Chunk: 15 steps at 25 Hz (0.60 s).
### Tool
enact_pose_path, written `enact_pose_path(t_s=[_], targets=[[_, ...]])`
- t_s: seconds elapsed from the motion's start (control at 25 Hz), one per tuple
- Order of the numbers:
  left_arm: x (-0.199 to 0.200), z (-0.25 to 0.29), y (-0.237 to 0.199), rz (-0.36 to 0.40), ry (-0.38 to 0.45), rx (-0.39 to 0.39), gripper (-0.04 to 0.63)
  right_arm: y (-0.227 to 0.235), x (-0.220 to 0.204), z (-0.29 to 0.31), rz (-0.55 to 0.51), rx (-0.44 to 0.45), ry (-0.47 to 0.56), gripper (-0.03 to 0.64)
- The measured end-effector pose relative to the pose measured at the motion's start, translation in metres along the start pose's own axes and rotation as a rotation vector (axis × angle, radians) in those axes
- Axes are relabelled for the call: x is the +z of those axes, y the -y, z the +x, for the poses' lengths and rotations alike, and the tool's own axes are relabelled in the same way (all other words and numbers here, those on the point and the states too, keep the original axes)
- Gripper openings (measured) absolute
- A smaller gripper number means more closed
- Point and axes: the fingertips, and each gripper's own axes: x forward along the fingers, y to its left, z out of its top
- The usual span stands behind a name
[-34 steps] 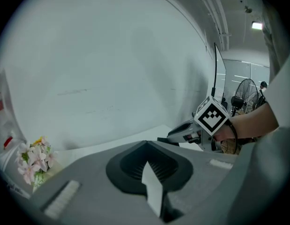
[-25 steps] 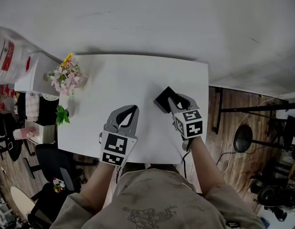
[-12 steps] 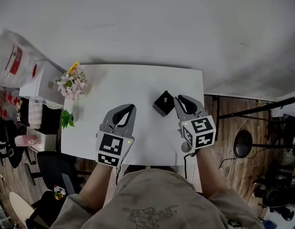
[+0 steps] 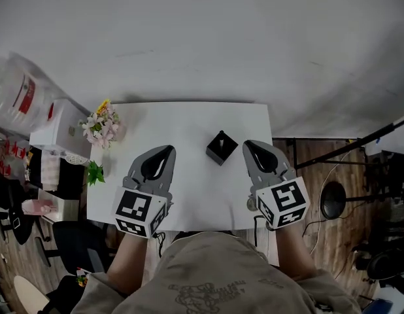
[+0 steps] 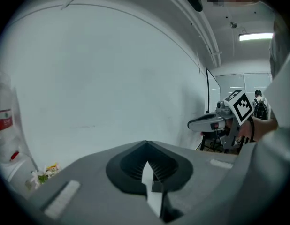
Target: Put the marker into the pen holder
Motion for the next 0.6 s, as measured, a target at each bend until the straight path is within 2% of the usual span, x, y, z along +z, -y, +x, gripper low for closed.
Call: enact_pose_path(t_s=[0.28, 0.36, 0.6], targets=[[-0.002, -0.026, 0.009, 0.026, 0.007, 0.007, 0.000, -0.023, 0.012, -0.038, -0.041, 0.027, 0.040, 0.028], [-0.009, -0.032, 0.012, 0.035, -0.009, 0.002, 0.000, -0.032, 0.004, -0.042, -0.056, 0.043, 0.022, 0.028], [-0.032, -0.042, 0.020, 0.018, -0.057, -0.007, 0.000, -0.046, -0.035, -0.046, 0.012, 0.065, -0.060, 0.029]])
